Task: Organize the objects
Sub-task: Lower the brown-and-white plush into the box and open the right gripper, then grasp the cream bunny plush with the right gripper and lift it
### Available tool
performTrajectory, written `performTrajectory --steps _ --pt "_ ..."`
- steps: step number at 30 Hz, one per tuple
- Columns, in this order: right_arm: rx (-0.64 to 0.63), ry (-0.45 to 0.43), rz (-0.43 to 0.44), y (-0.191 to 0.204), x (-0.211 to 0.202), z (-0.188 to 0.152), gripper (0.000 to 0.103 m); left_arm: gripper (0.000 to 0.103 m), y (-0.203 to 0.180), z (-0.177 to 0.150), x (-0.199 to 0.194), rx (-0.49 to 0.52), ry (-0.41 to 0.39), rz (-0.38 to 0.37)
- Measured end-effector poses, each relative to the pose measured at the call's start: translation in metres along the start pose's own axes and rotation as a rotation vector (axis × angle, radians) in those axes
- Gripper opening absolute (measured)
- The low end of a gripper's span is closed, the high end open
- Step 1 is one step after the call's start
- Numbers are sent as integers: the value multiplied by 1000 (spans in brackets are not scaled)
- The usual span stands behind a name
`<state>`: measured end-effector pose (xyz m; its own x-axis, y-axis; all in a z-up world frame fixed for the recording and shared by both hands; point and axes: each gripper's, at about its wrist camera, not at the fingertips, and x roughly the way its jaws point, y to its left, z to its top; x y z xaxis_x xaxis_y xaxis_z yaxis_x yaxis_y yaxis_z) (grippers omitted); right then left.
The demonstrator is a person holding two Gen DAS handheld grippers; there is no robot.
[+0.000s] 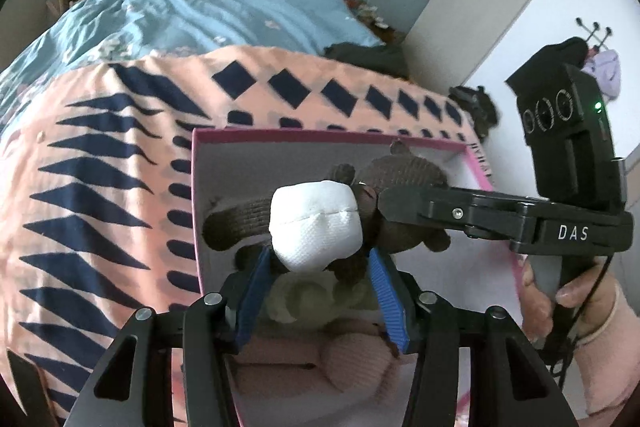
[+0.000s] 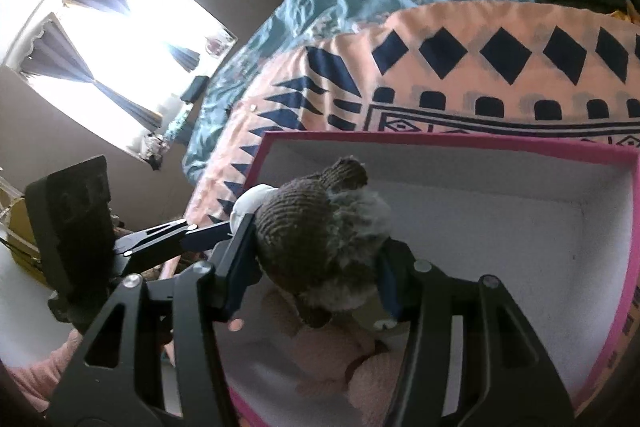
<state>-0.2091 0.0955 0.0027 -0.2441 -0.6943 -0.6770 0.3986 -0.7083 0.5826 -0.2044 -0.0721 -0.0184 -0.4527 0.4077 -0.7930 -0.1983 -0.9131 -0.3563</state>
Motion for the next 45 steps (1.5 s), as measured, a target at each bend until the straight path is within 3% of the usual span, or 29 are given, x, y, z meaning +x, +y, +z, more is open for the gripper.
performTrajectory --steps 3,5,9,20,24,28,33,37,45 --pt "5 24 -48 -7 15 3 61 48 1 1 8 -2 16 26" --pt "19 53 -100 -13 26 3 70 48 -1 1 10 1 16 46" --pt "25 66 -187 -25 33 0 72 50 -5 -1 7 12 -2 77" --pt "32 47 -143 -29 2 -20 72 74 -21 -13 -19 17 -94 62" --pt "5 30 -113 -17 -14 -30 72 83 -35 -24 -39 43 -146 57" --pt "-26 20 -78 -2 -32 -45 72 85 -47 -38 -53 56 -177 54" --pt "-81 4 -64 18 -57 -70 72 98 -67 -63 -67 81 -207 74" --pt "-115 3 -70 27 -76 -93 72 100 -78 -81 -73 81 -234 113" --pt "-69 -5 -105 14 -116 -149 72 100 -99 -115 -79 105 -207 82"
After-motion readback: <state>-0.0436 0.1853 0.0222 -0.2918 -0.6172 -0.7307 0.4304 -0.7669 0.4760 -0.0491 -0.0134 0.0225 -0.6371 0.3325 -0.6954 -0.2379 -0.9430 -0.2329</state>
